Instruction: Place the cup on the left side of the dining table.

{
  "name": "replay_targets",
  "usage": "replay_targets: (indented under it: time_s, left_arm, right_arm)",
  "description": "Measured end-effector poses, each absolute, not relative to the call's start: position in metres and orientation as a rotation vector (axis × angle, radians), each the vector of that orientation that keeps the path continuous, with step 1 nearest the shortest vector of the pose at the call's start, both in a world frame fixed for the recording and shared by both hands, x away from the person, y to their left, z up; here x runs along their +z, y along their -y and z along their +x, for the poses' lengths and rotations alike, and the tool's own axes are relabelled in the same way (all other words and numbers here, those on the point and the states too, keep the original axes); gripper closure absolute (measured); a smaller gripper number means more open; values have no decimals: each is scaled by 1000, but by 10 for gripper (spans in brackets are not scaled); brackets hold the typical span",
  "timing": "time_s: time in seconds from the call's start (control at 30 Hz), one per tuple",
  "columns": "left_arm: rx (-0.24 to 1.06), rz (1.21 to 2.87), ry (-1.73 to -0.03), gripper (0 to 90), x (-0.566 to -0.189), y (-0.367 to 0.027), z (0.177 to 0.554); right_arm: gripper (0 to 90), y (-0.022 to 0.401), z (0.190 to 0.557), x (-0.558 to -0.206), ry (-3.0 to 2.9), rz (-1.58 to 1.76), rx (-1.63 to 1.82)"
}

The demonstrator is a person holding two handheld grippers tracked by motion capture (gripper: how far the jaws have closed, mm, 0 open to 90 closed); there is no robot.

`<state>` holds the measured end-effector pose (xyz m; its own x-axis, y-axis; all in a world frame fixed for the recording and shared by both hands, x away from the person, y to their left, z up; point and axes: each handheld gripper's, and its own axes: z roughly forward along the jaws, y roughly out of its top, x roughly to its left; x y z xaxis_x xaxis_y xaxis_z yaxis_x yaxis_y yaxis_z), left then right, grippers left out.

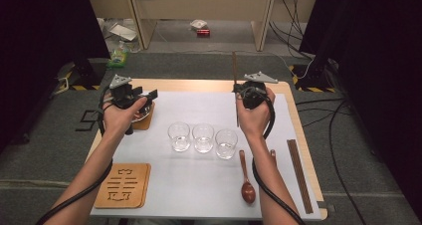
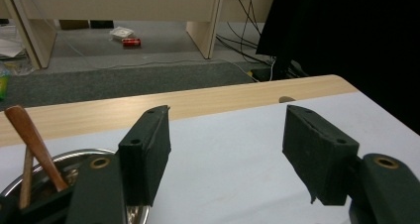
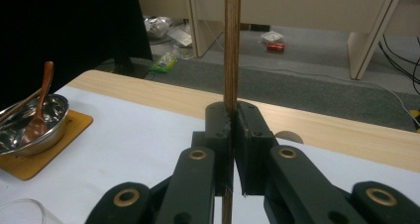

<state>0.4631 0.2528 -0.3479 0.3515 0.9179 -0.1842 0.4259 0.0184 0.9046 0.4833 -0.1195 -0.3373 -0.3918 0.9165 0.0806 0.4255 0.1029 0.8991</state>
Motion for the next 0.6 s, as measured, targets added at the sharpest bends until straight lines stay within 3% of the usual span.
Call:
replay_targets:
  time_s: [0.6]
  left_arm:
    - [576,1592,-1178,364,-340,-226,471]
  right_arm:
    - [854,92,483,-335,-1904,1242,1301]
